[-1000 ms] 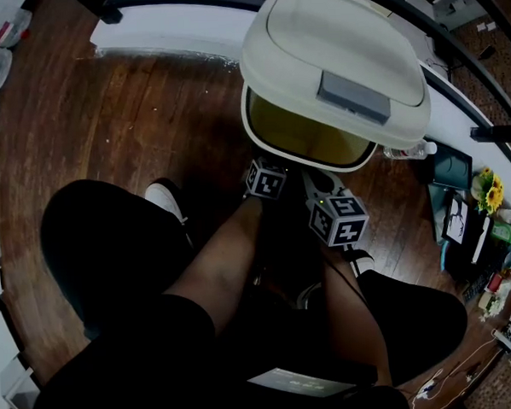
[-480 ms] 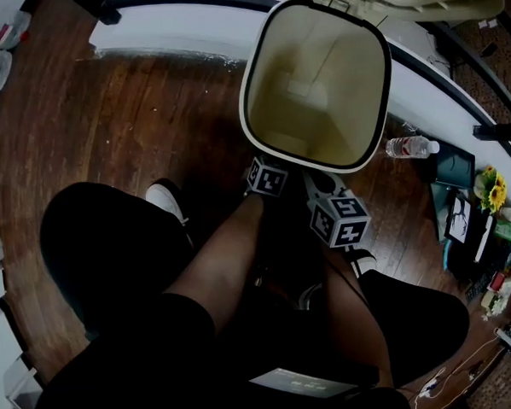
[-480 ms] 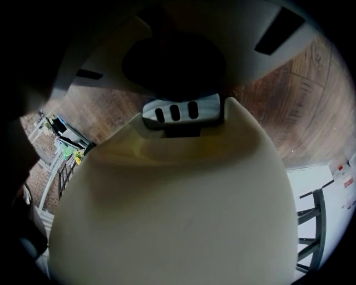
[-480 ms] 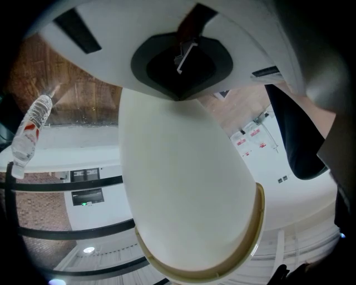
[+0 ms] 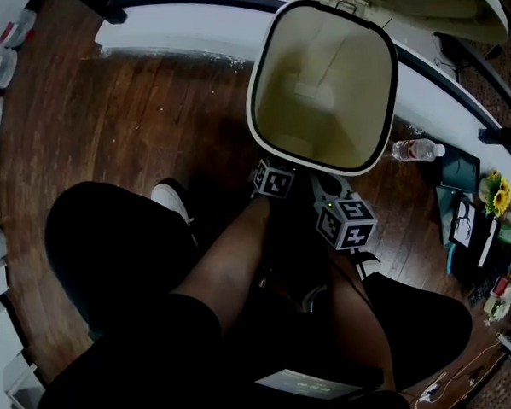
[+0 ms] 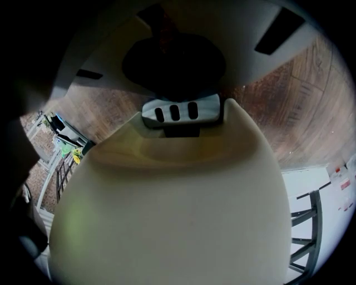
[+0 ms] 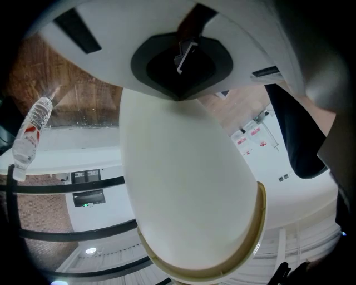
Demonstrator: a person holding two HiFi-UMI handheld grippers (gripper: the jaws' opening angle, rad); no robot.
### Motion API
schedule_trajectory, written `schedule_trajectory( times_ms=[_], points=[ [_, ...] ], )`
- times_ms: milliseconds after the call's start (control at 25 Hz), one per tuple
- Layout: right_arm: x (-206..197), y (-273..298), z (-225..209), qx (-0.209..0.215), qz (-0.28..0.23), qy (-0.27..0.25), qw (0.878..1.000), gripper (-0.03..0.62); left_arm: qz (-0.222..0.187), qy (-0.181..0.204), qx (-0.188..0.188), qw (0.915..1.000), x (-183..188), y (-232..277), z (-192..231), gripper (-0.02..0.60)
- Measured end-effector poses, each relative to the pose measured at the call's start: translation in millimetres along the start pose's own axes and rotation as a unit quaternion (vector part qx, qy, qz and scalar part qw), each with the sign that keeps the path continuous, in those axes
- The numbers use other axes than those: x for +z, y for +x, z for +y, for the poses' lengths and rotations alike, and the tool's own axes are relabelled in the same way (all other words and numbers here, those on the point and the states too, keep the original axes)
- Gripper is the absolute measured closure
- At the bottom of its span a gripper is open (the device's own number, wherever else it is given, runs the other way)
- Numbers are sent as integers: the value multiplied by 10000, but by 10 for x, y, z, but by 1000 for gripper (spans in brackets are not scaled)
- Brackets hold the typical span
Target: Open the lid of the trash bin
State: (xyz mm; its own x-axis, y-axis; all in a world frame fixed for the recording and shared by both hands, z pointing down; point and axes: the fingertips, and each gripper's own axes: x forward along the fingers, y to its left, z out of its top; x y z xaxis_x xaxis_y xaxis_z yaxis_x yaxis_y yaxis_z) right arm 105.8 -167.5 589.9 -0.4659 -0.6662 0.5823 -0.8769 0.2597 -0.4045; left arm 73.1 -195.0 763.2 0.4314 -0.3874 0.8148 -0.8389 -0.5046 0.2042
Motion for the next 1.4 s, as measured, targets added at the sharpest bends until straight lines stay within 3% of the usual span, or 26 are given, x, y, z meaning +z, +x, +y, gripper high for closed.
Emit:
schedule_trajectory(
  times_ms=[400,1400],
  points=[
    [16,-55,36,6,-44,7,10000,589,35,191,85,9998,-7,-57,0,540],
    [-68,-362,190,-16,-101,-166,9998,589,-446,-83,-24,9990,9,-383,-91,540]
  ],
)
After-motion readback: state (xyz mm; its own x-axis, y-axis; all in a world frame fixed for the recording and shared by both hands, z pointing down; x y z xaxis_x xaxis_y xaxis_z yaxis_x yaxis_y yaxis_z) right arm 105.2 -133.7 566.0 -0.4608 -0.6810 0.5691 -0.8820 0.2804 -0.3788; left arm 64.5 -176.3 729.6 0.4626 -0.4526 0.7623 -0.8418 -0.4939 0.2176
